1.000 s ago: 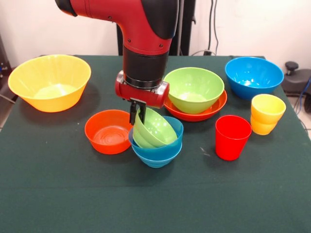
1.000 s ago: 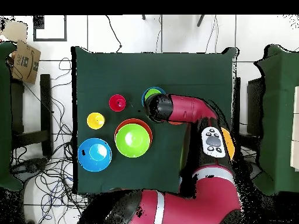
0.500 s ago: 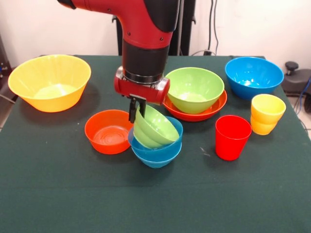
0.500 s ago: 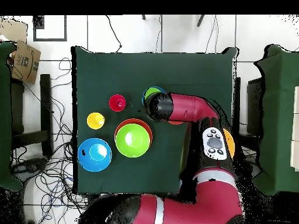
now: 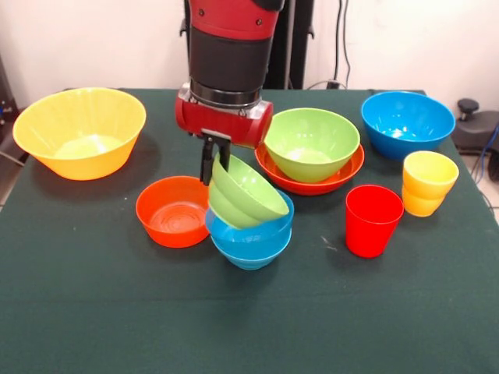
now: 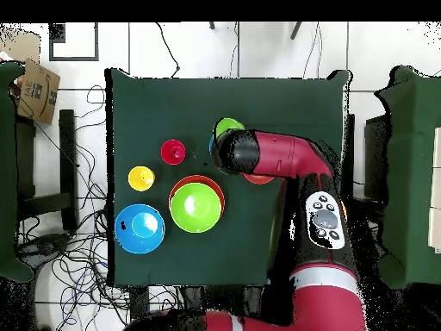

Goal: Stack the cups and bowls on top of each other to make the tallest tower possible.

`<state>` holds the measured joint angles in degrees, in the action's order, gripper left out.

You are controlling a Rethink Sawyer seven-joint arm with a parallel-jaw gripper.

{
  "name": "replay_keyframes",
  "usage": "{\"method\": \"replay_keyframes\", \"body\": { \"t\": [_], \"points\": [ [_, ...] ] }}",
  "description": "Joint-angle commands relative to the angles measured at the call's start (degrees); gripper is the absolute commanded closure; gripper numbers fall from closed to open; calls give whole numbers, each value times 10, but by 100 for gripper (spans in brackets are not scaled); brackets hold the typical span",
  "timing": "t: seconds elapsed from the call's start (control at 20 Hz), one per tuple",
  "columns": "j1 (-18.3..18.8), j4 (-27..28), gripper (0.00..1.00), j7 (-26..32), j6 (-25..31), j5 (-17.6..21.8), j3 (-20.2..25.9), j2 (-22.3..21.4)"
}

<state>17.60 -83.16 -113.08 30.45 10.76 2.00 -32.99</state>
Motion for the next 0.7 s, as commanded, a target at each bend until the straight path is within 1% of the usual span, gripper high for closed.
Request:
{"method": "replay_keyframes", "body": {
  "t": [0.05, 0.2, 0.45, 0.7],
  "points": [
    [33, -50, 100, 34, 16, -15, 101, 3],
    [48, -66, 100, 38, 5, -18, 123, 2],
    [88, -96, 100, 52, -19, -18, 176, 8],
    [108, -110, 100, 51, -21, -8, 206, 10]
  ]
}}
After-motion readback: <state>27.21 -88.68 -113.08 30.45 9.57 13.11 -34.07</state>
